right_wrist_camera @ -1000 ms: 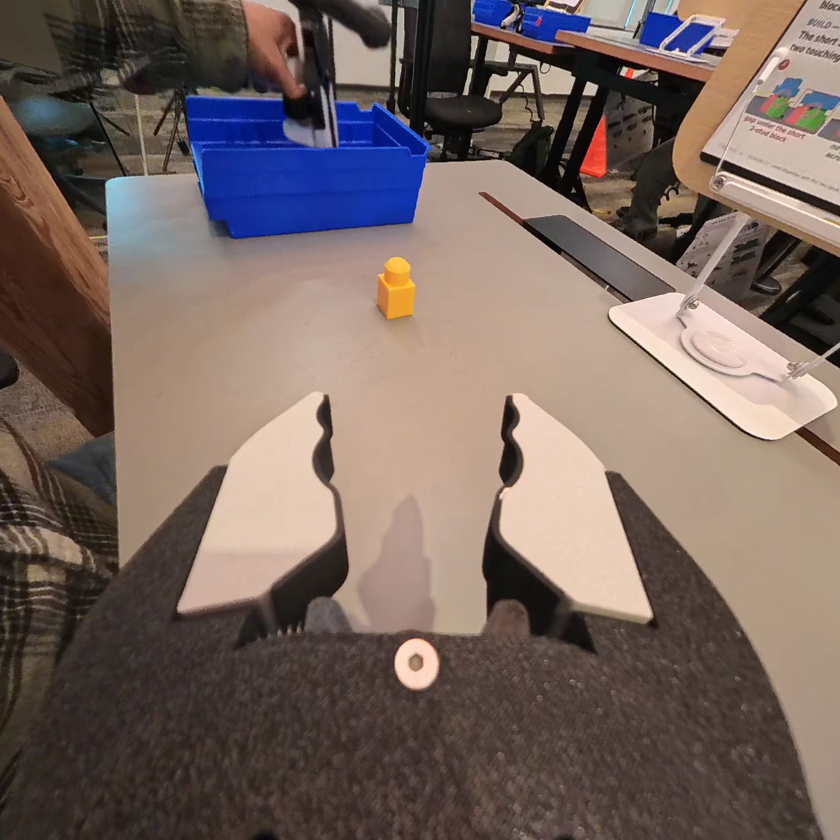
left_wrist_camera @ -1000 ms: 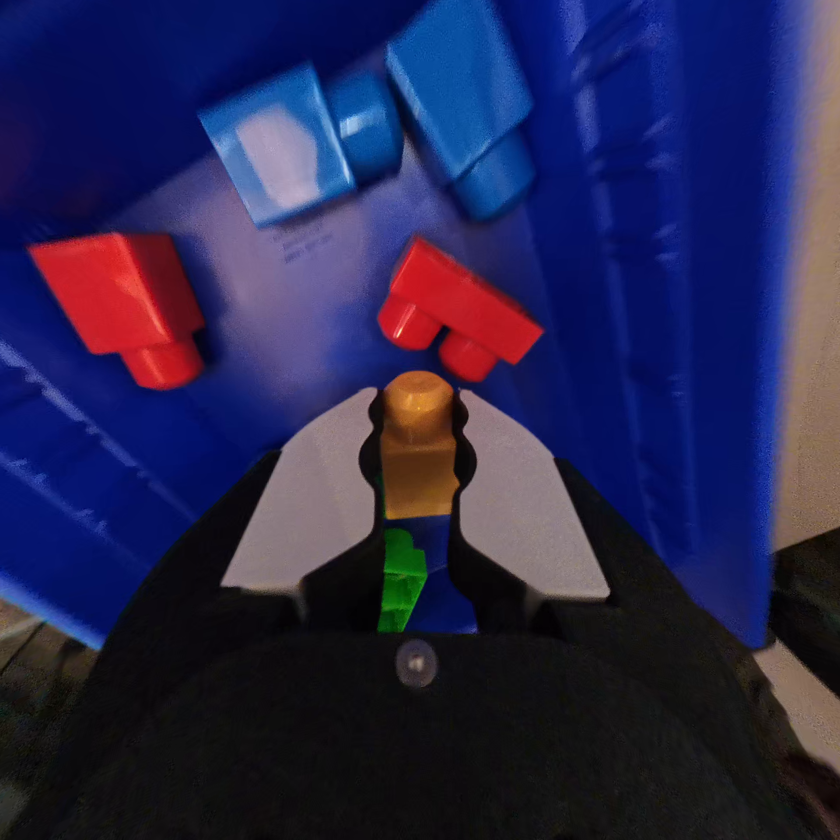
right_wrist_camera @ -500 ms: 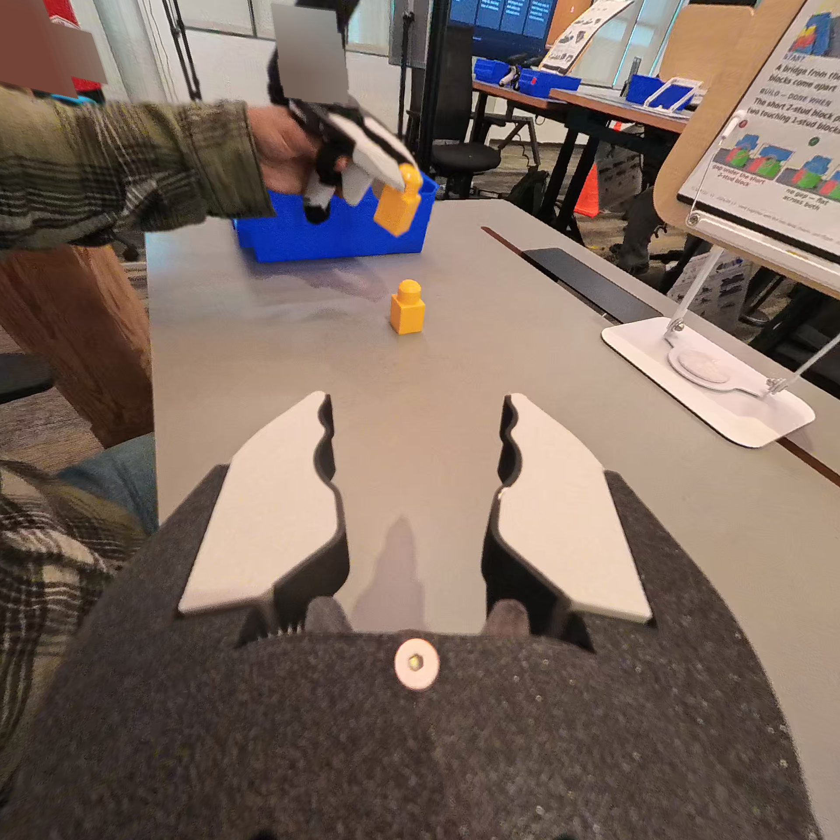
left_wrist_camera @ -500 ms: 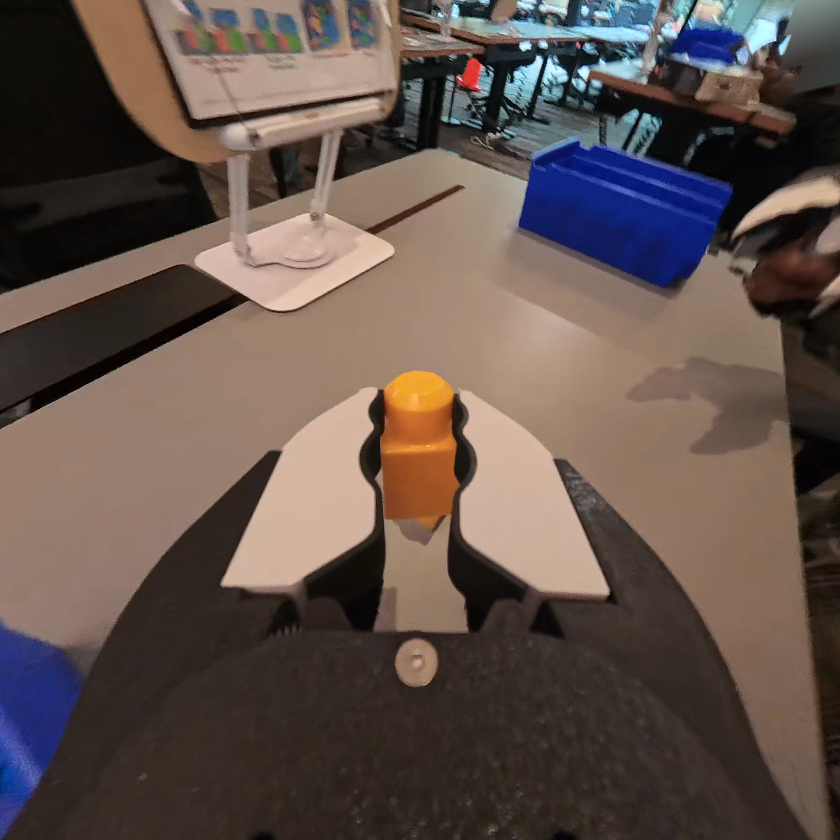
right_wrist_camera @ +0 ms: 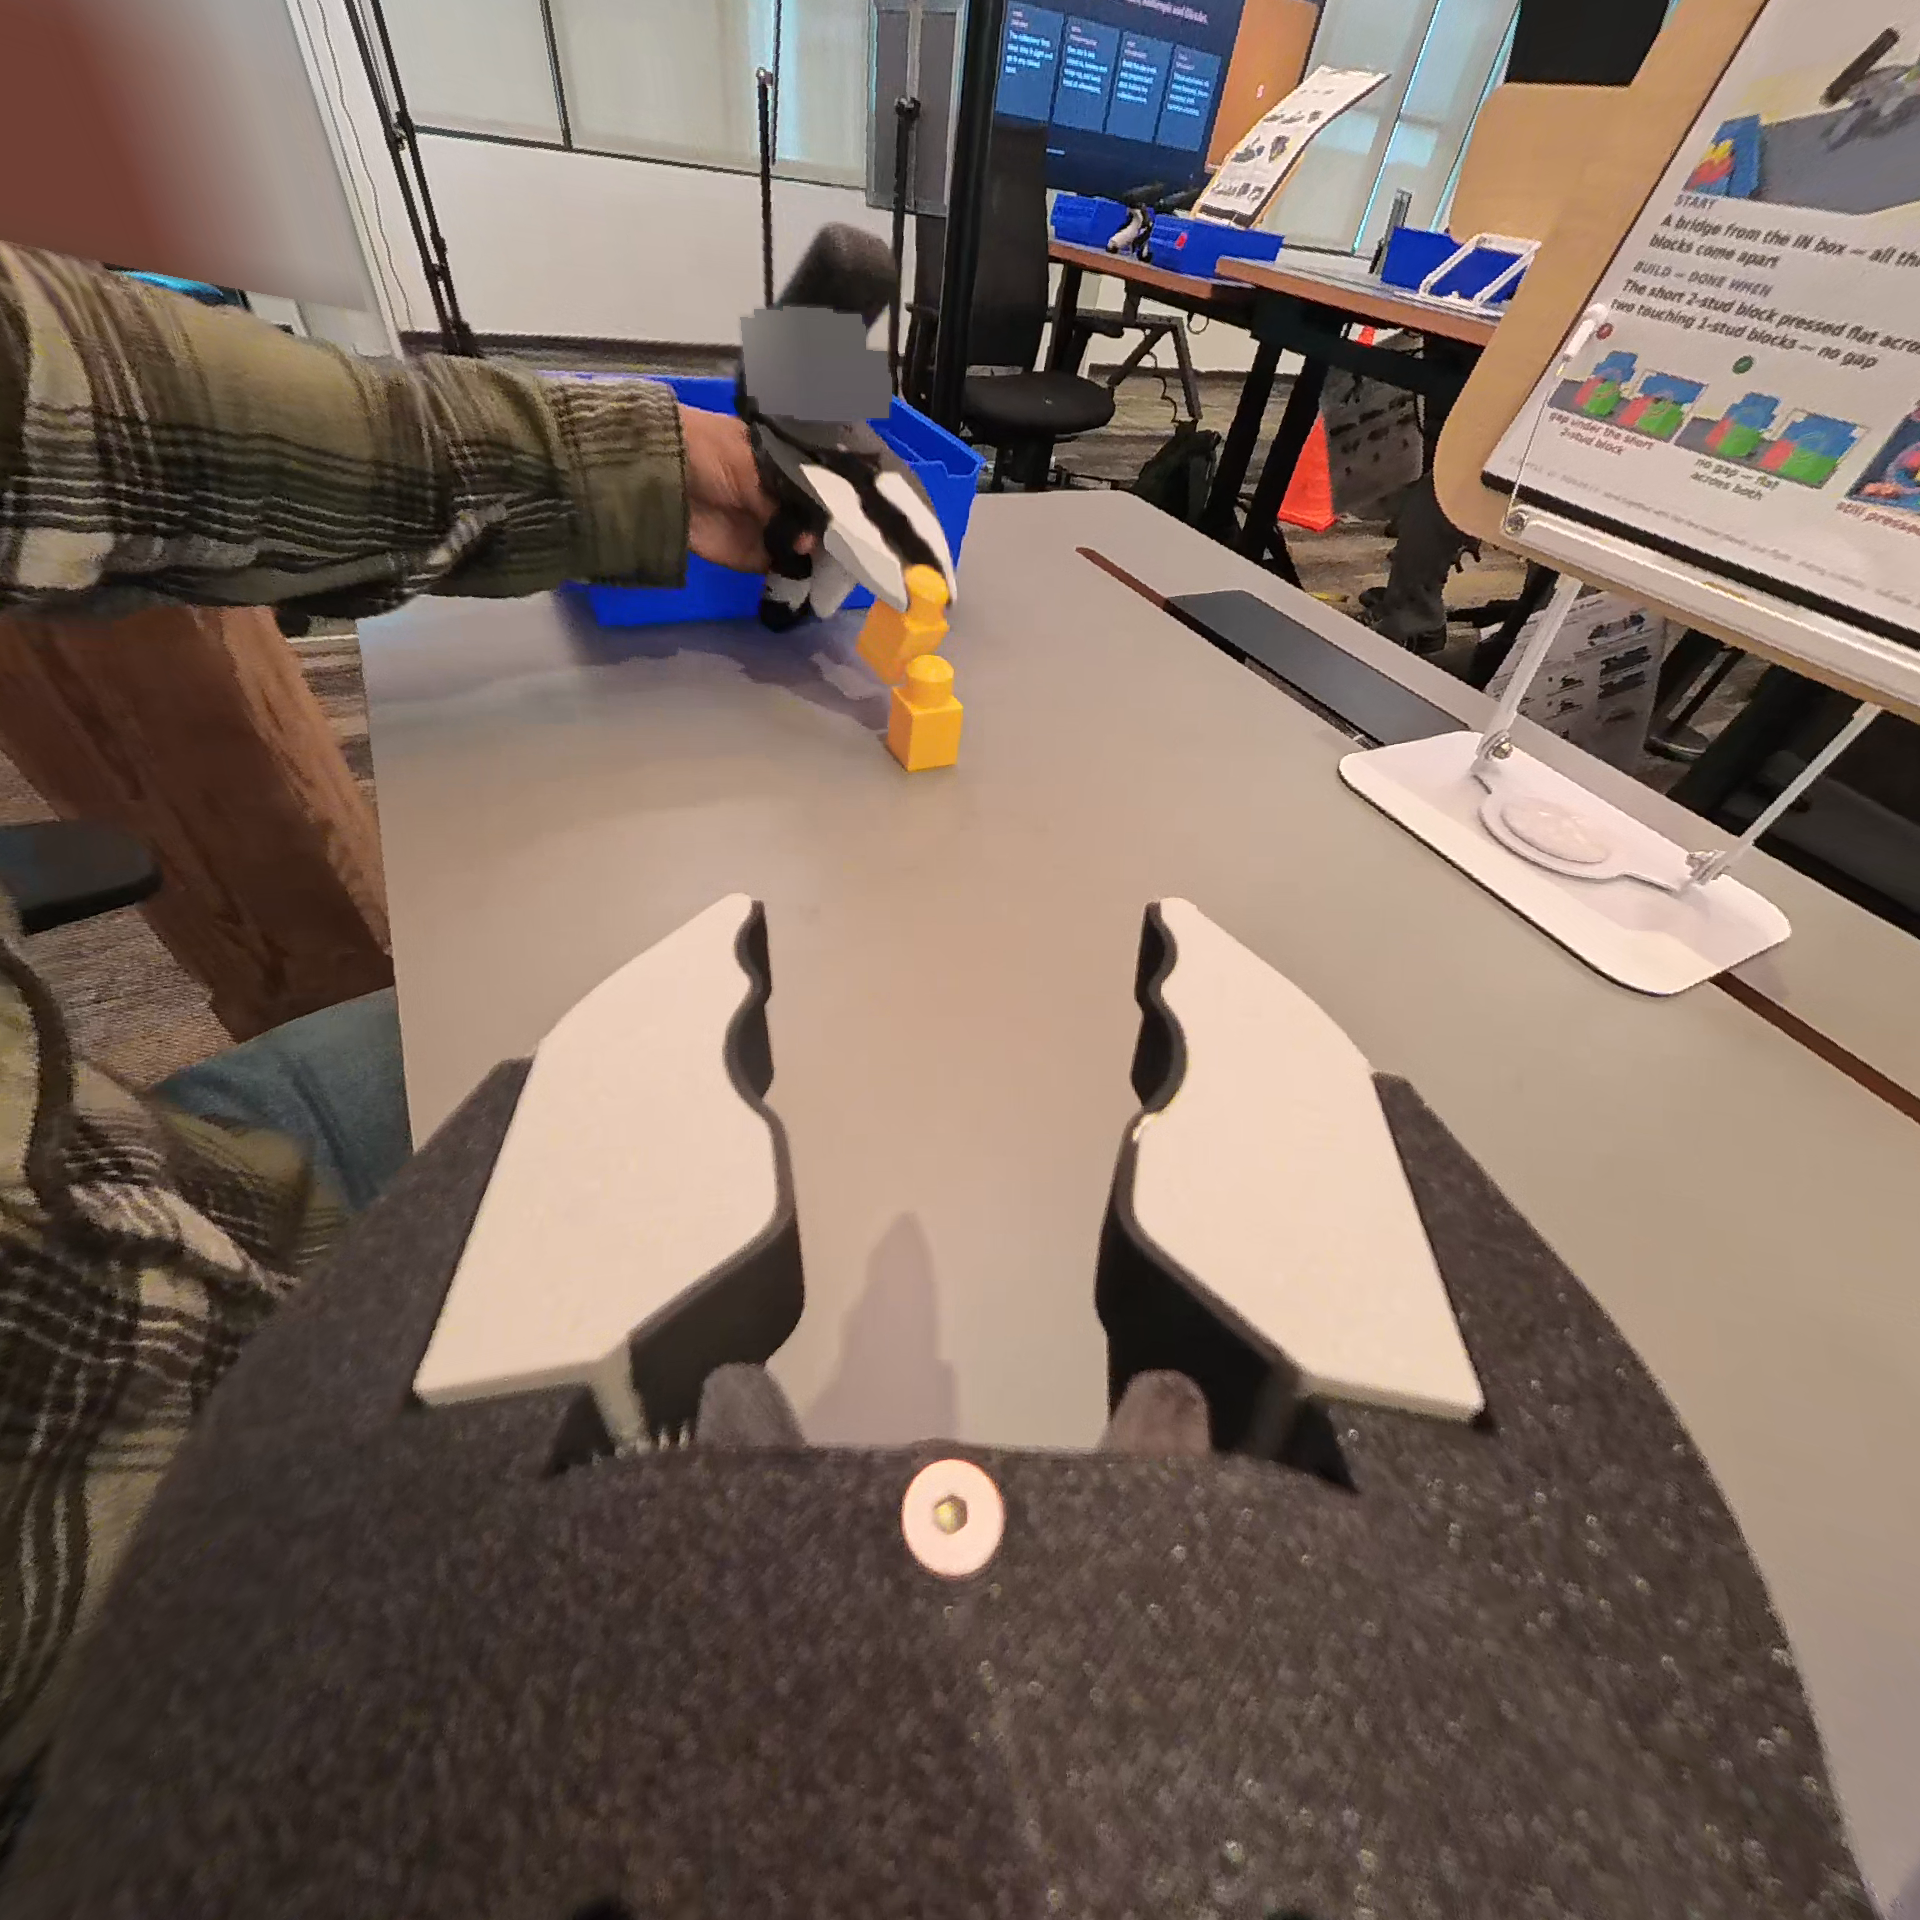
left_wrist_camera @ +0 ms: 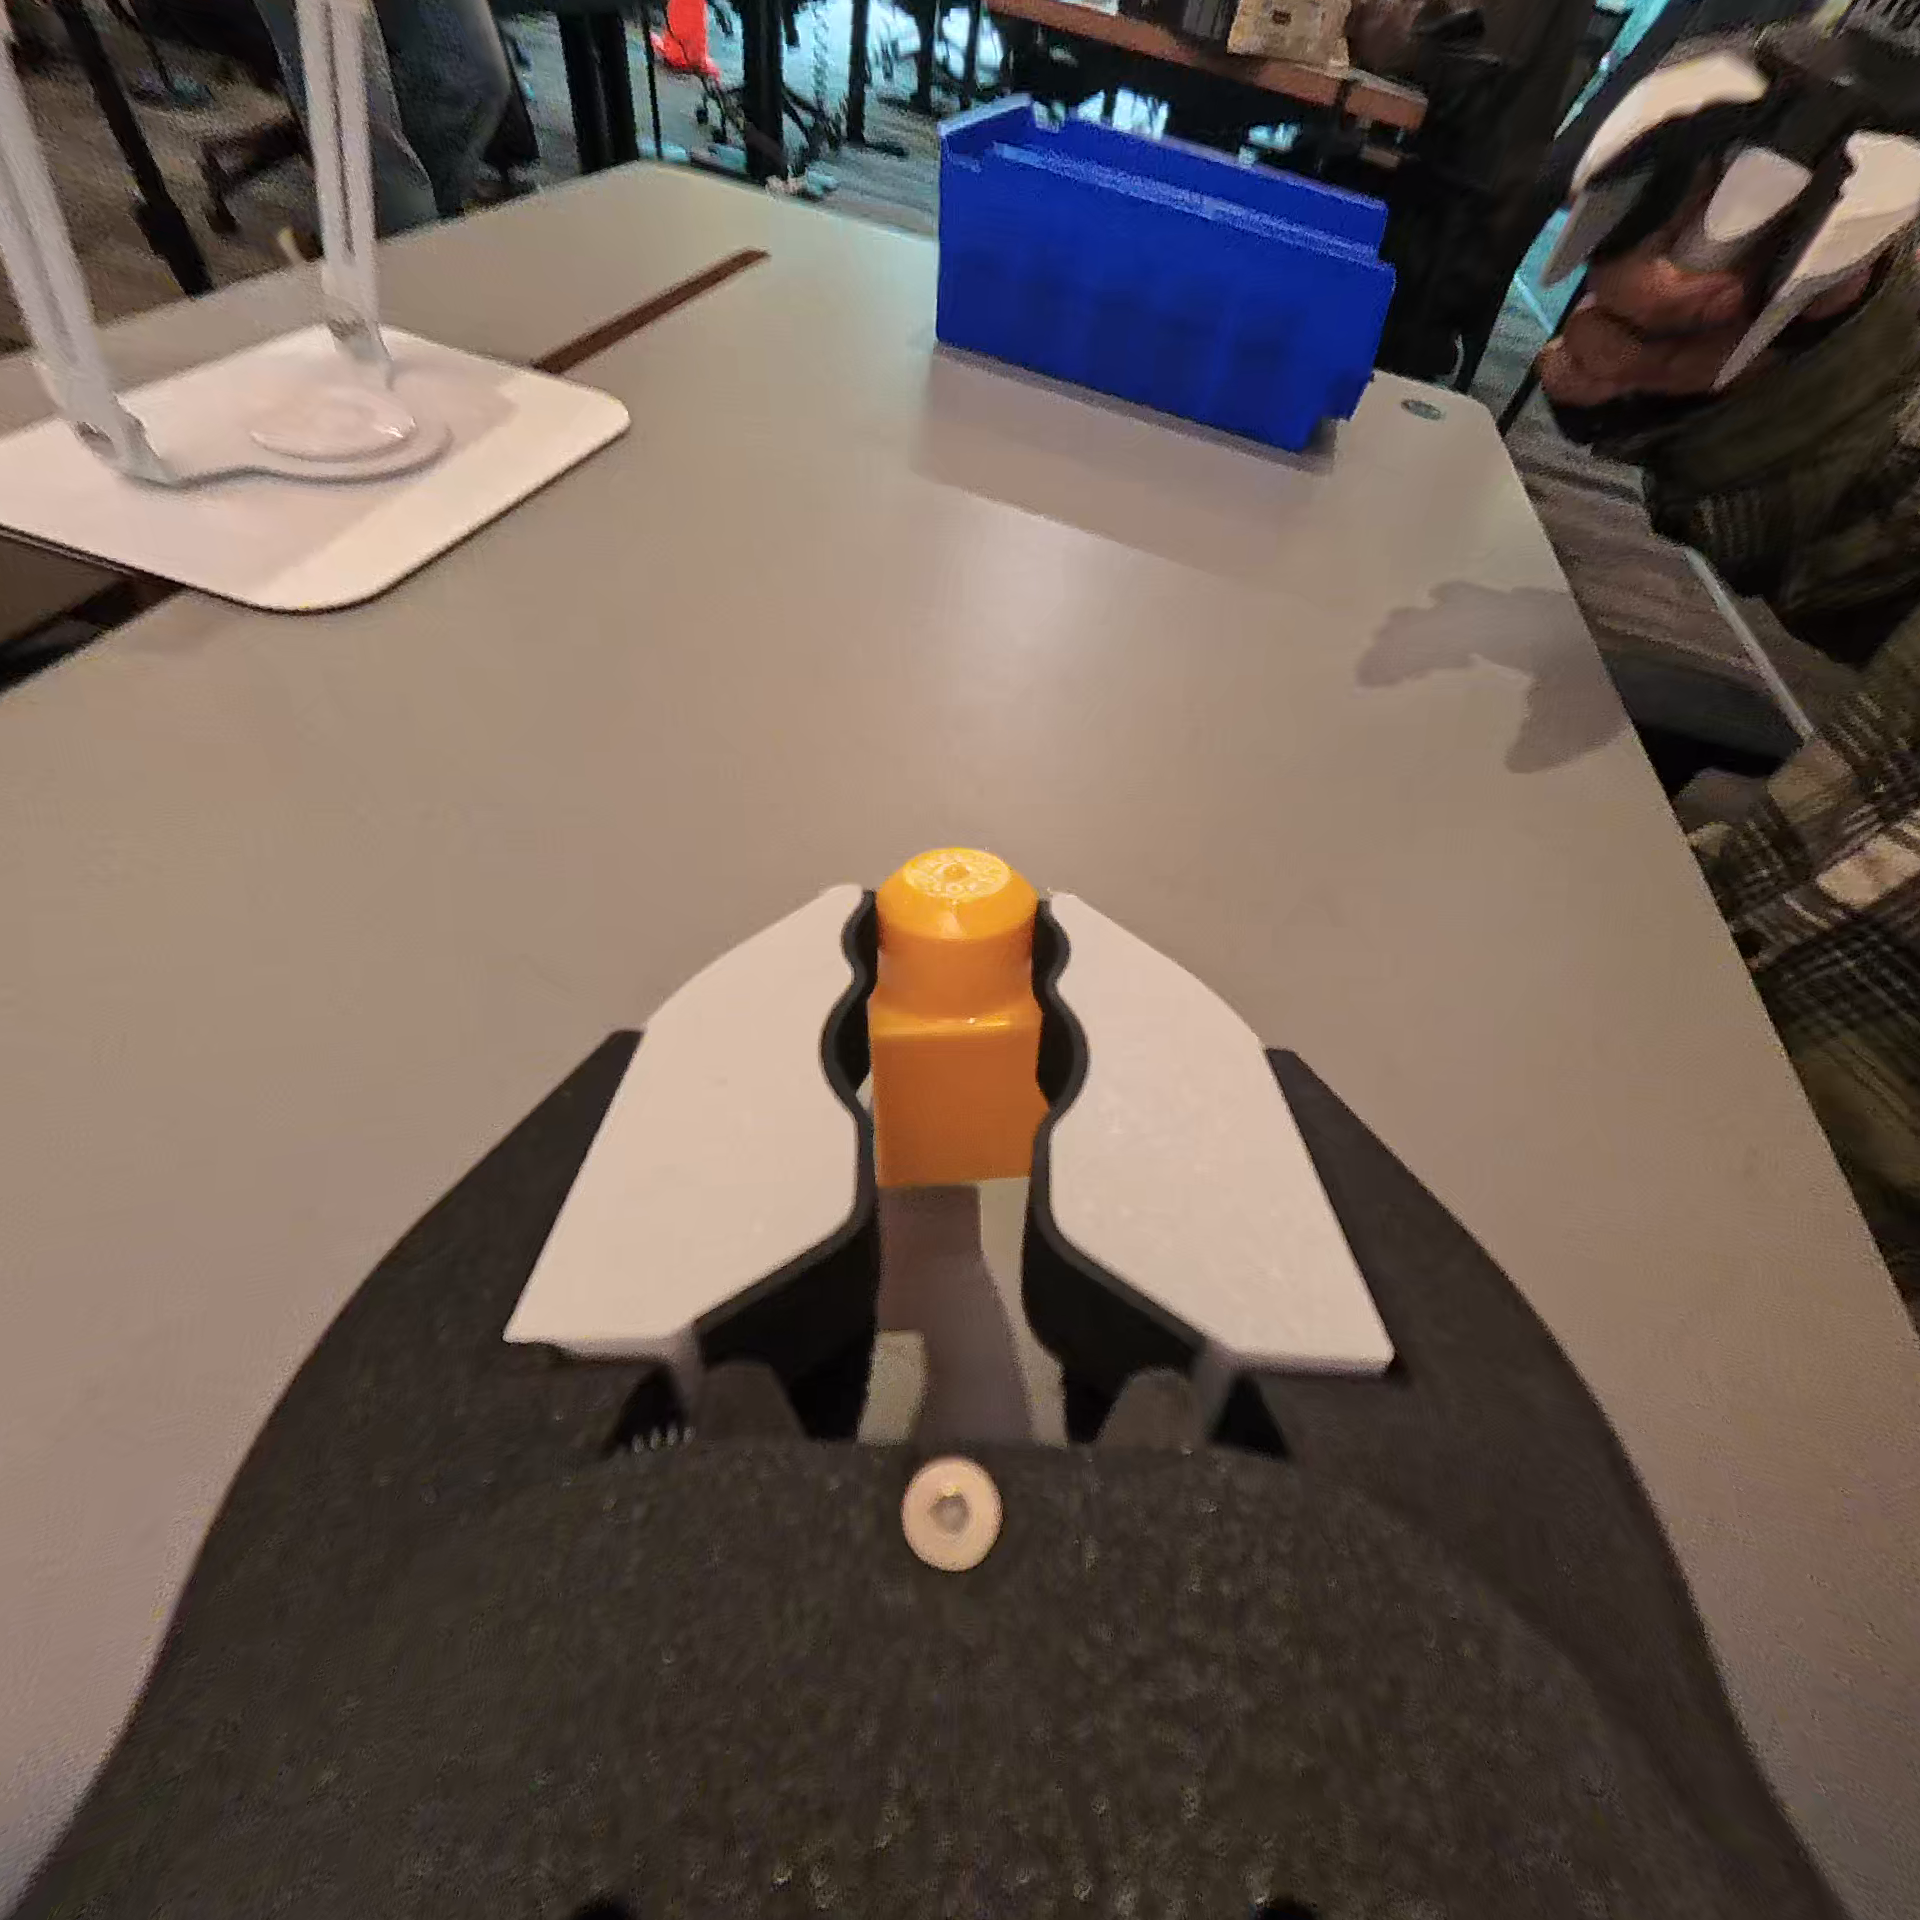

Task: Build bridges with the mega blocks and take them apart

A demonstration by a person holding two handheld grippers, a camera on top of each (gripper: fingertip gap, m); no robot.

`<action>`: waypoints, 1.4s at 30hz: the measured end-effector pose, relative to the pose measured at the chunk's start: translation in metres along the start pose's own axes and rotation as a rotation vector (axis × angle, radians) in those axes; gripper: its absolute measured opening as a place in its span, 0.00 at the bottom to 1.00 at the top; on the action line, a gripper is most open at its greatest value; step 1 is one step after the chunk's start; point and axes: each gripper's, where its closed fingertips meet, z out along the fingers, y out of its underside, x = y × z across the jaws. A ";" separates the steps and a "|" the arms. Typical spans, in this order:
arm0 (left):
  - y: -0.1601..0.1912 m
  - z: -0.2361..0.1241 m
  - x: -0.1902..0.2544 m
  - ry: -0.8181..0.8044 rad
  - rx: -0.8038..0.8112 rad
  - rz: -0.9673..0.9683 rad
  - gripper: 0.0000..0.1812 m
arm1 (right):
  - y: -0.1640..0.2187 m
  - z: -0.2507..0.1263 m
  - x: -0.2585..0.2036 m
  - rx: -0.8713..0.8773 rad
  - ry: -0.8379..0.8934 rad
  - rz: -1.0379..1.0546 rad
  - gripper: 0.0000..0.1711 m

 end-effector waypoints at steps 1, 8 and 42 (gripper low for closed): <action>0.005 0.002 -0.001 0.014 -0.021 -0.004 0.15 | -0.001 0.000 -0.001 0.004 -0.004 -0.003 0.39; 0.011 0.014 -0.004 0.054 -0.023 -0.004 0.15 | -0.006 -0.001 -0.006 0.016 -0.029 -0.027 0.38; -0.076 0.024 0.036 0.099 0.227 0.145 0.16 | -0.014 0.010 -0.008 -0.011 -0.039 -0.060 0.41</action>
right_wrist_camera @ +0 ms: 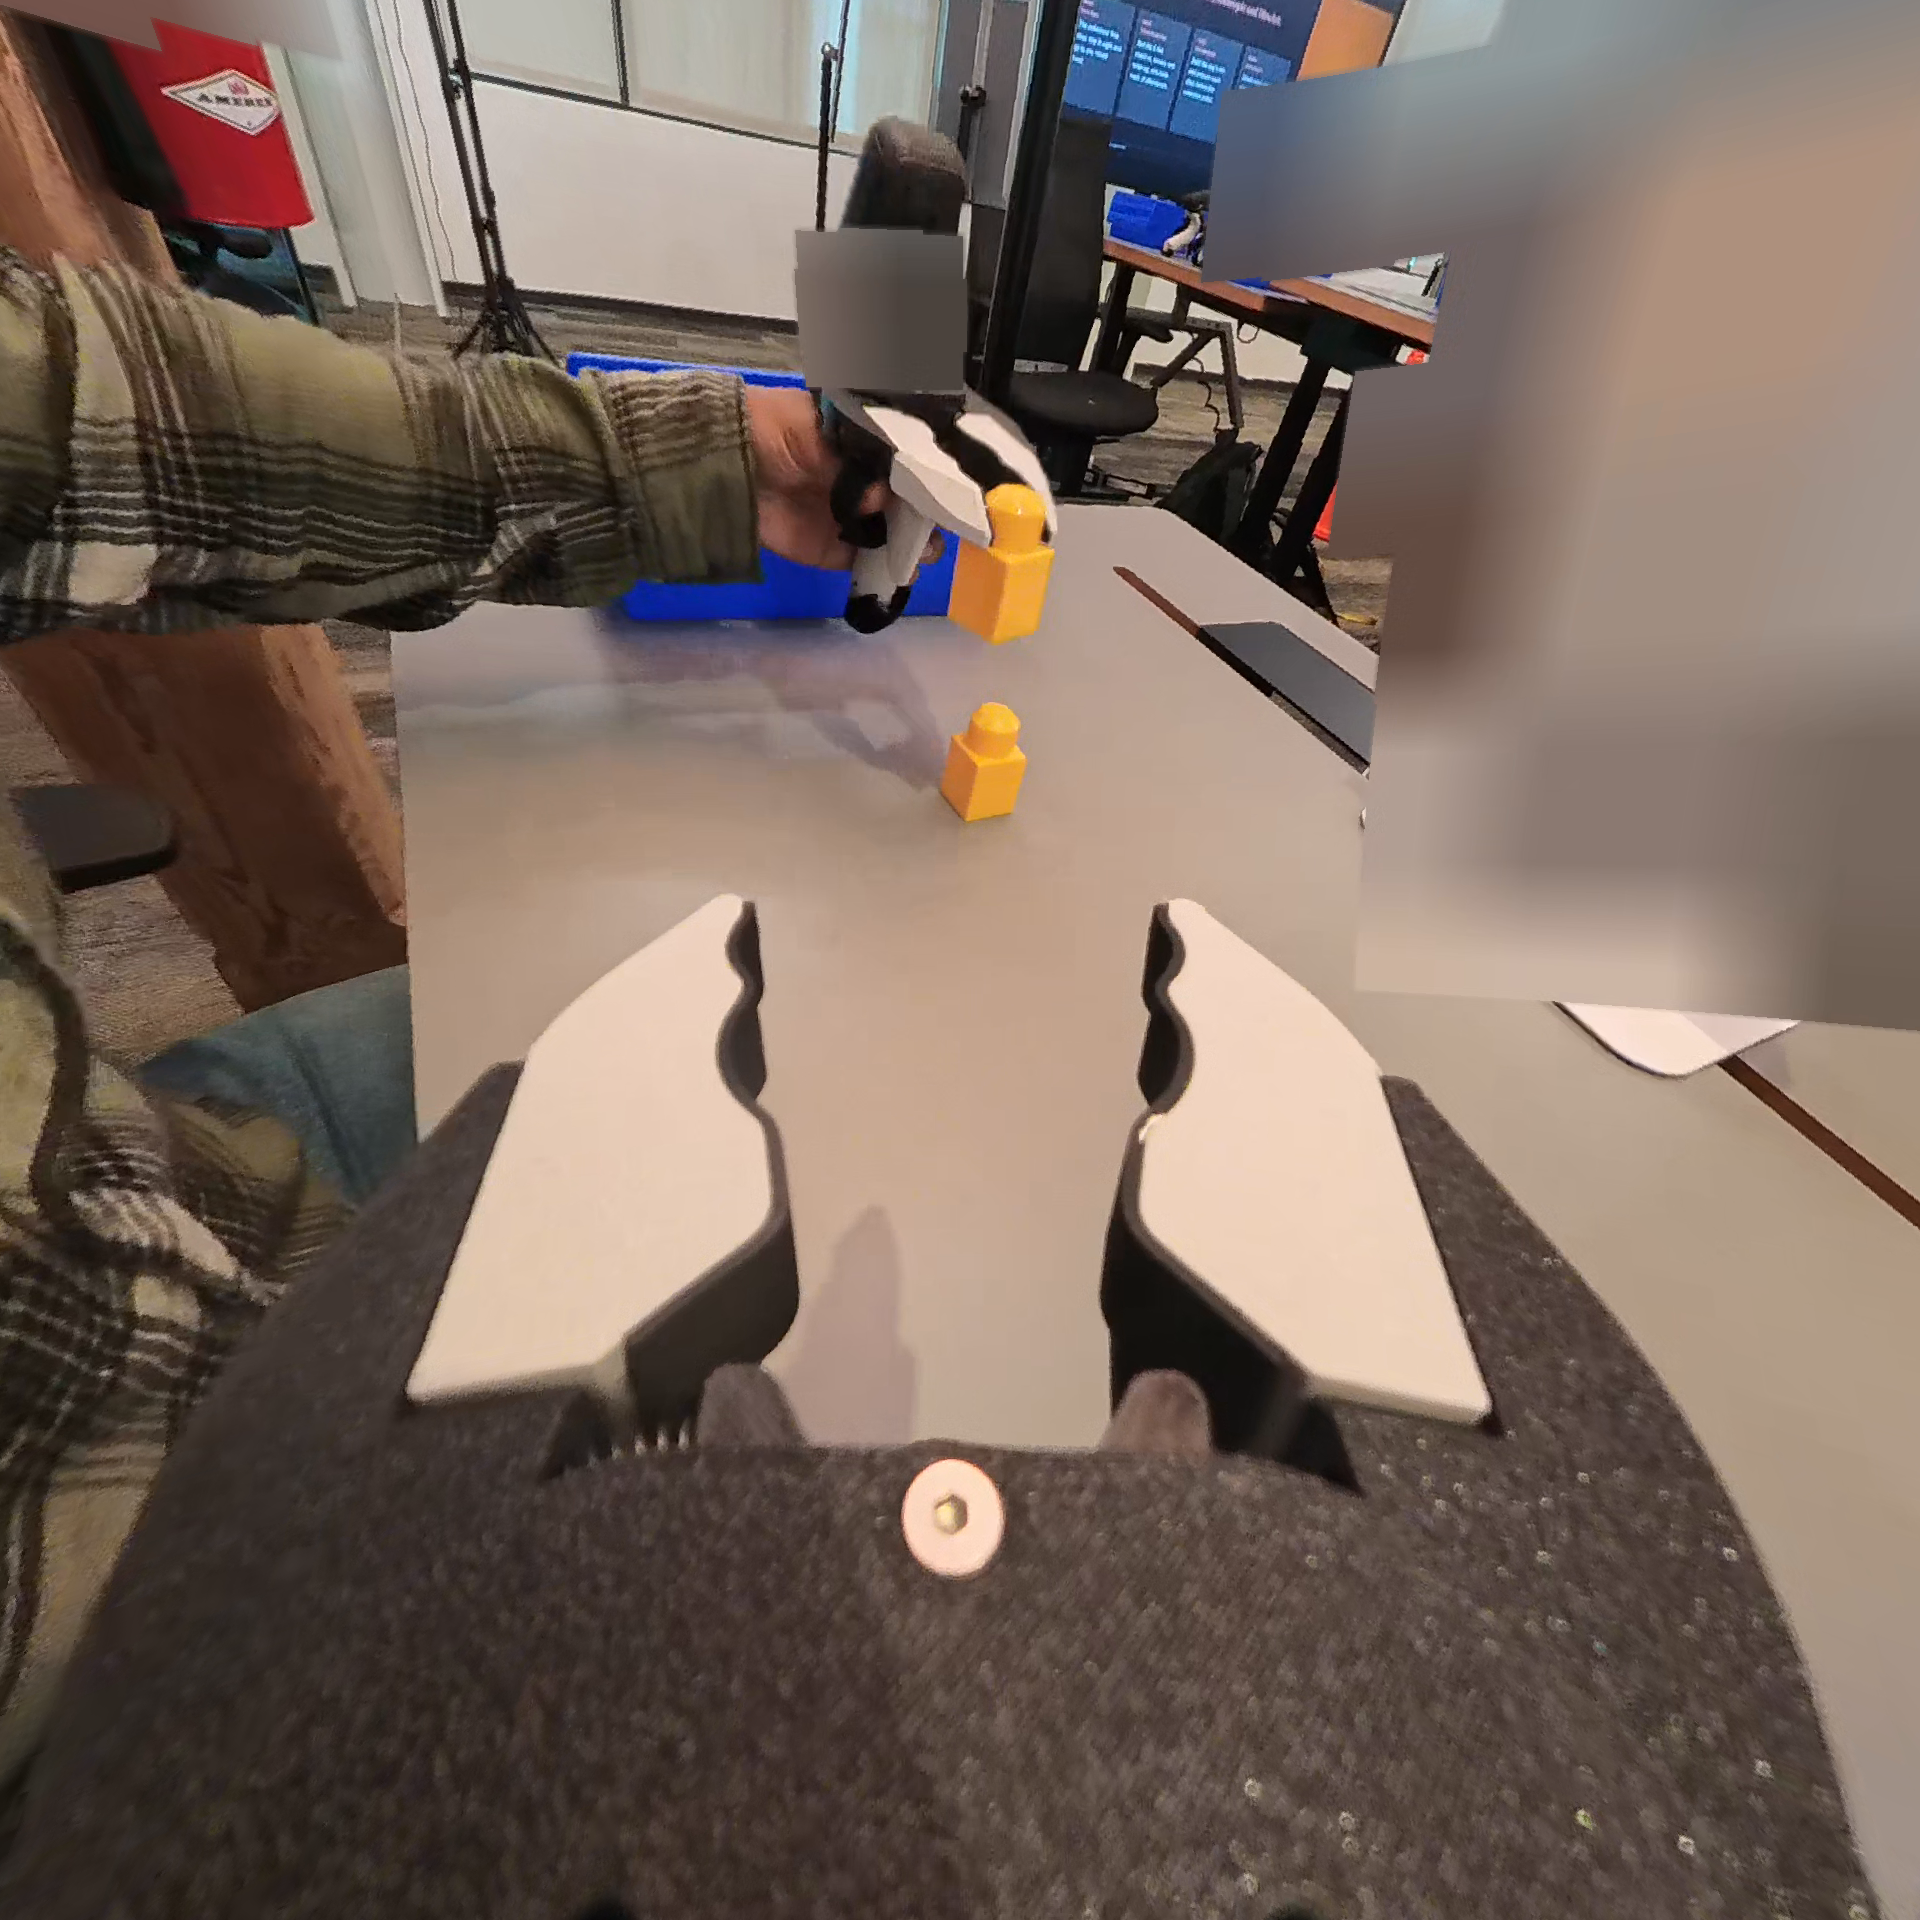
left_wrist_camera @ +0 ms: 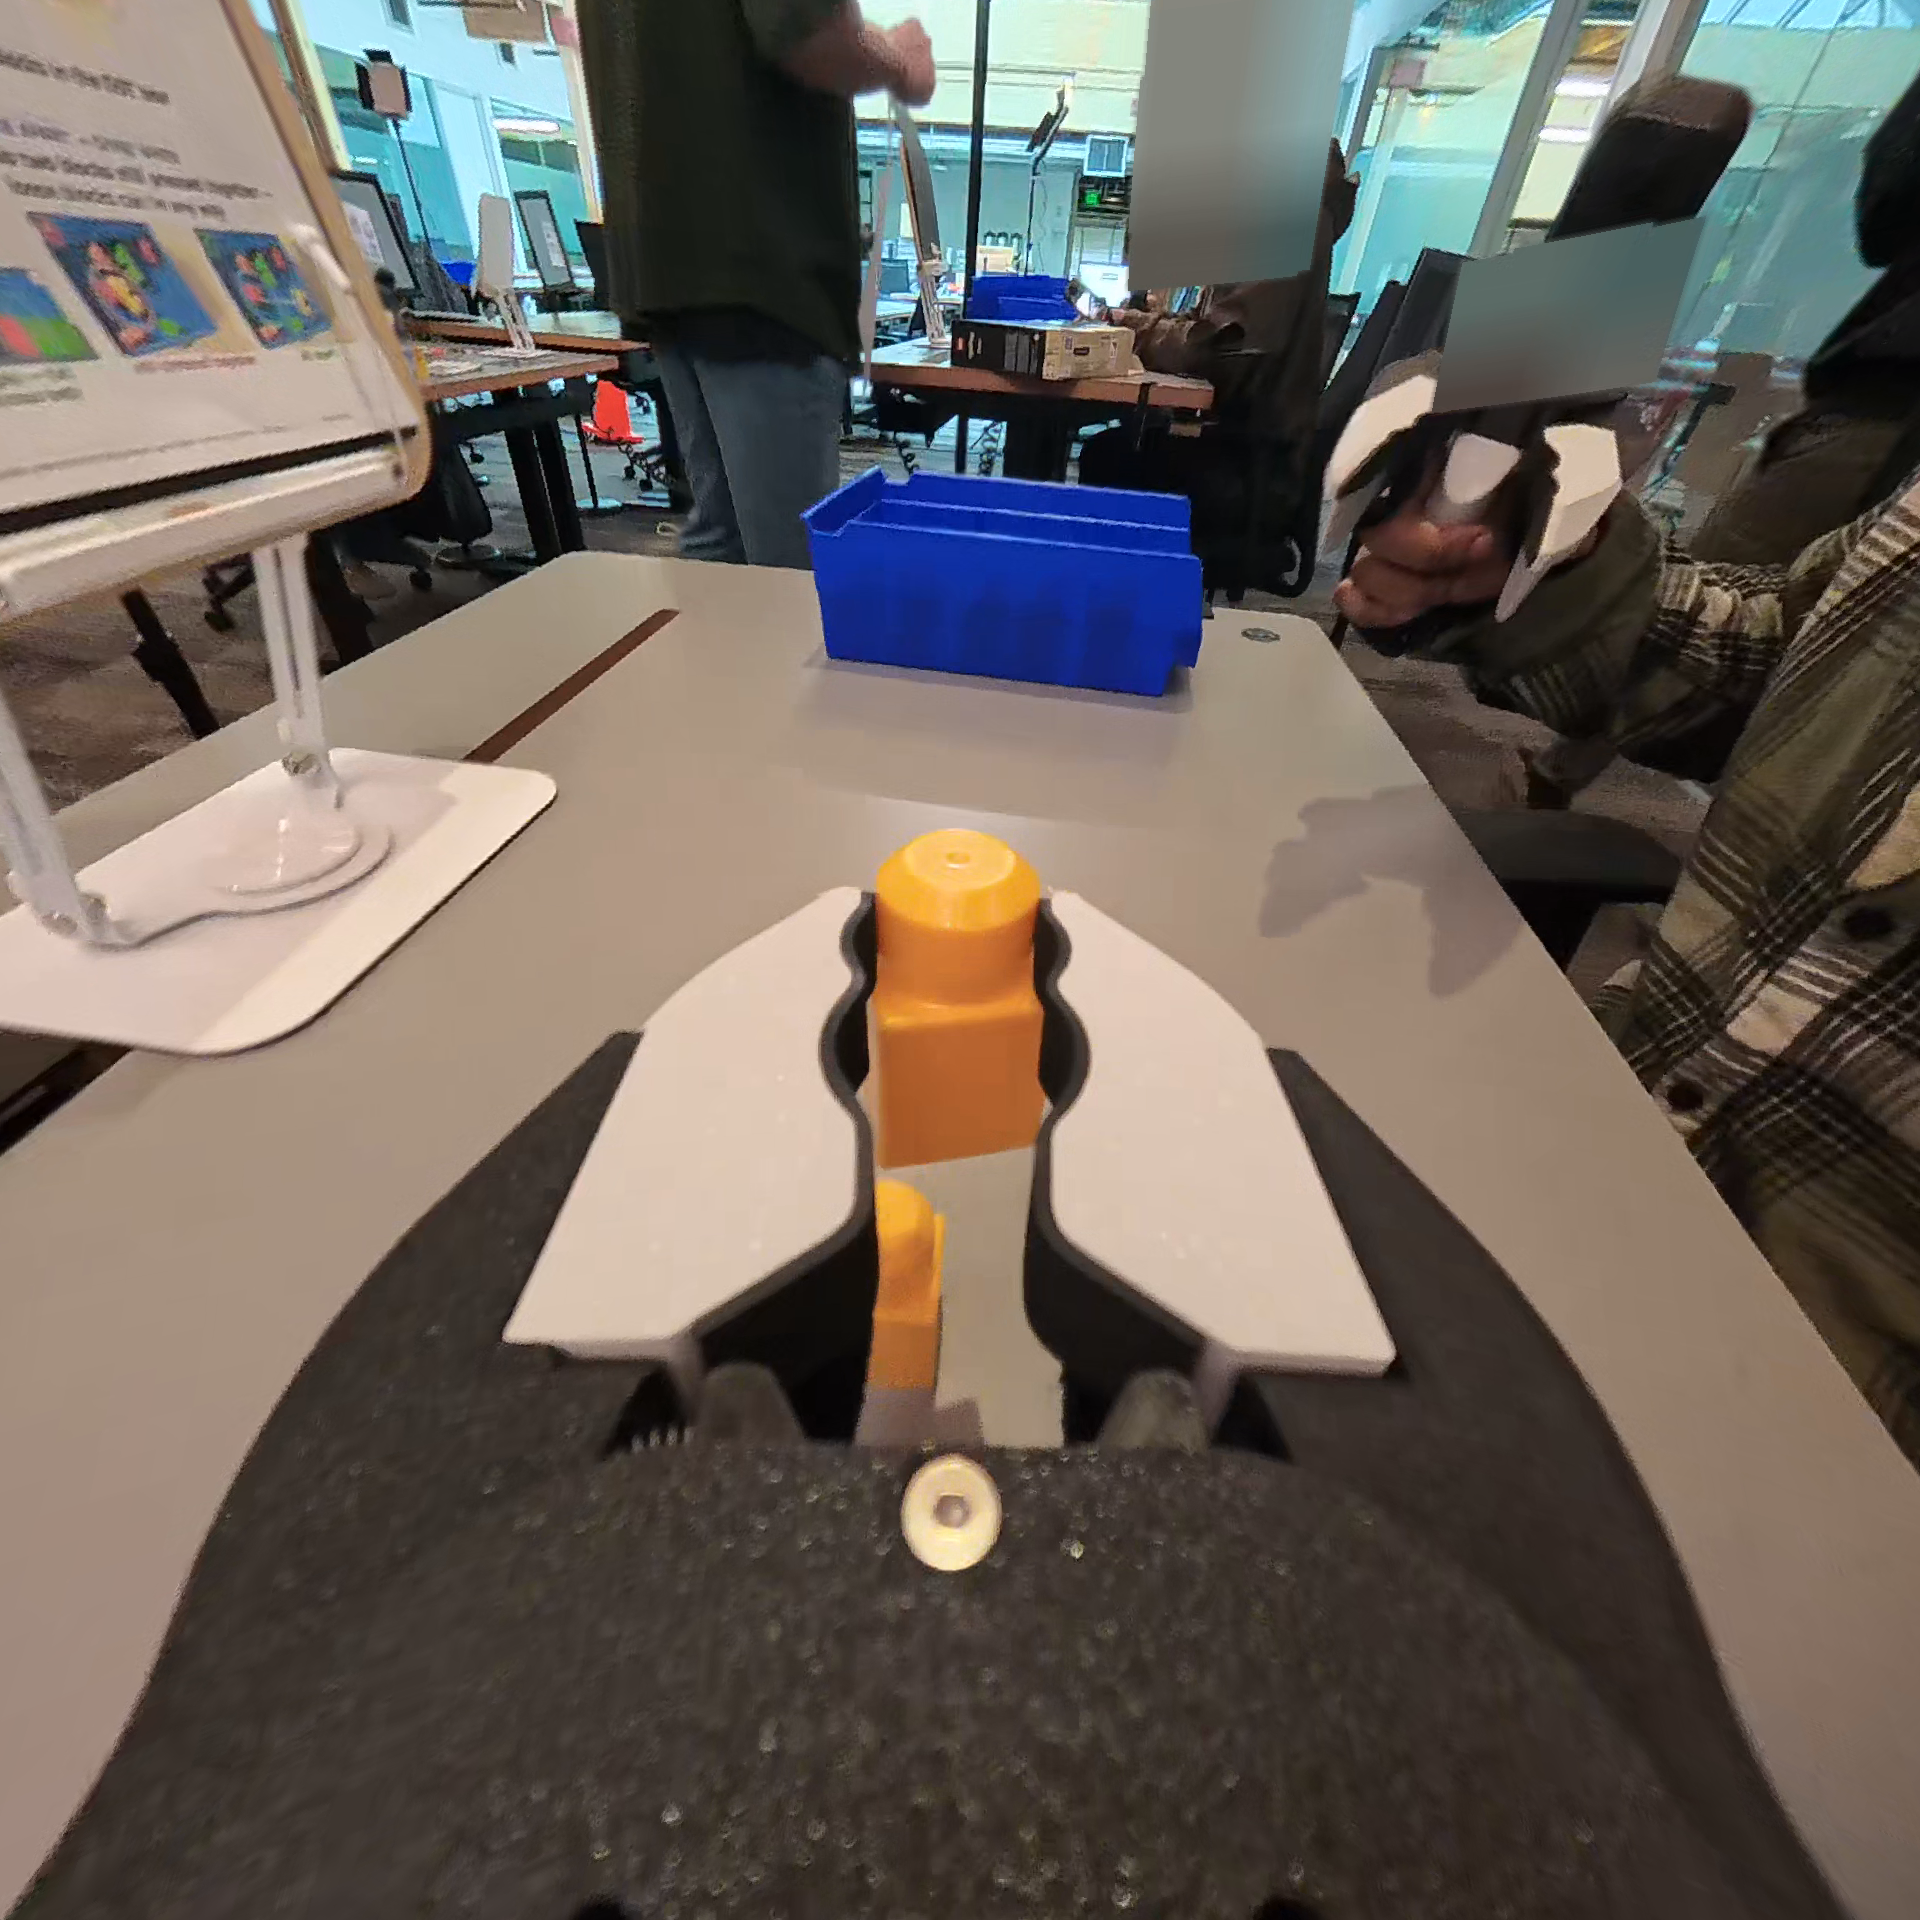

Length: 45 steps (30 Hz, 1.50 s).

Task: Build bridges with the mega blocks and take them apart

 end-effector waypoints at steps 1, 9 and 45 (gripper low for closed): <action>-0.003 0.004 0.003 0.006 0.003 0.010 0.16 | -0.001 0.003 0.001 0.004 -0.002 0.001 0.41; -0.015 0.032 0.014 0.019 0.024 0.021 0.16 | 0.000 0.038 0.012 -0.001 -0.042 0.026 0.40; -0.012 0.074 0.067 0.206 0.009 0.051 0.16 | 0.004 0.181 0.004 -0.112 -0.538 0.044 0.21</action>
